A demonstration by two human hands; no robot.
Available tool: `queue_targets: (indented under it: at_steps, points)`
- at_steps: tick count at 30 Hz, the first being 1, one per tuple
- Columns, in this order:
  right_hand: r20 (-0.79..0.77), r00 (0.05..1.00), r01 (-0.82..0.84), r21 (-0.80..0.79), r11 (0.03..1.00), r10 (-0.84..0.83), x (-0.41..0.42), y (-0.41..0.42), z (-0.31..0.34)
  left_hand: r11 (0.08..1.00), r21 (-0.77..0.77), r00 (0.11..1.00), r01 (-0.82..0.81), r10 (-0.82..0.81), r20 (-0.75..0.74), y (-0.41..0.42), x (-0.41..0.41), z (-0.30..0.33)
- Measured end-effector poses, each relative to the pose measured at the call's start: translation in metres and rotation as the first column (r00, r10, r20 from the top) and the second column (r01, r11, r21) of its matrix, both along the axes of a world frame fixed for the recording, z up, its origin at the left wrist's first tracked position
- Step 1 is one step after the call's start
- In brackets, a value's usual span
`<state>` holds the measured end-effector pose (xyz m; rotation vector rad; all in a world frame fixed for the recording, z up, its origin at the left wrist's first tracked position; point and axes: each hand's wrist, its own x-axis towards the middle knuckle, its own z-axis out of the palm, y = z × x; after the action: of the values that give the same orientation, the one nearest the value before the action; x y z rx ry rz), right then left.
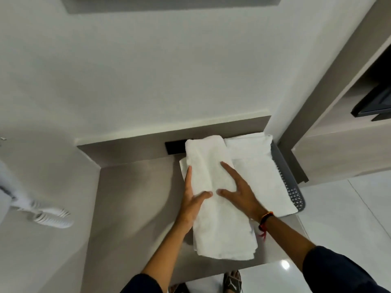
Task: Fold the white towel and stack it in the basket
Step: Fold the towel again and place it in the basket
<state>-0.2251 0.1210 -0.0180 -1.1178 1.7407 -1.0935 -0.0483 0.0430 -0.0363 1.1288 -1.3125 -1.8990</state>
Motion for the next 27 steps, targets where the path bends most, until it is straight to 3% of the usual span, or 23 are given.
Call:
queue_targets:
  at_steps: [9,14,16,18,19,22,27]
  points:
    - [-0.004,0.994,0.113,0.058,0.992,-0.113,-0.152,0.029,0.015,0.989,0.033,0.987,0.143,-0.14,-0.072,0.012,-0.161,0.017]
    - [-0.151,0.988,0.068,0.184,0.981,-0.04,-0.183,0.028,-0.01,0.982,-0.039,0.957,0.182,-0.168,0.237,0.019,-0.19,0.003]
    - [-0.318,0.948,0.059,0.244,0.968,0.022,-0.186,0.026,-0.018,0.962,-0.117,0.859,0.247,-0.162,0.485,0.02,-0.191,-0.002]
    - [-0.589,0.806,0.13,0.256,0.958,0.048,-0.186,0.022,-0.024,0.887,-0.288,0.637,0.36,-0.009,0.771,0.02,-0.188,-0.005]
    - [-0.693,0.72,0.137,0.214,0.967,0.051,-0.187,0.018,-0.026,0.807,-0.401,0.556,0.433,0.111,0.823,0.02,-0.189,-0.005]
    - [-0.816,0.565,0.016,0.162,0.987,0.125,-0.186,0.01,-0.031,0.577,-0.56,0.519,0.595,0.255,0.815,0.017,-0.195,-0.006]
    - [-0.816,0.523,0.012,0.293,0.956,0.244,-0.182,0.013,-0.048,0.625,-0.419,0.419,0.659,0.157,0.894,0.022,-0.2,-0.021]
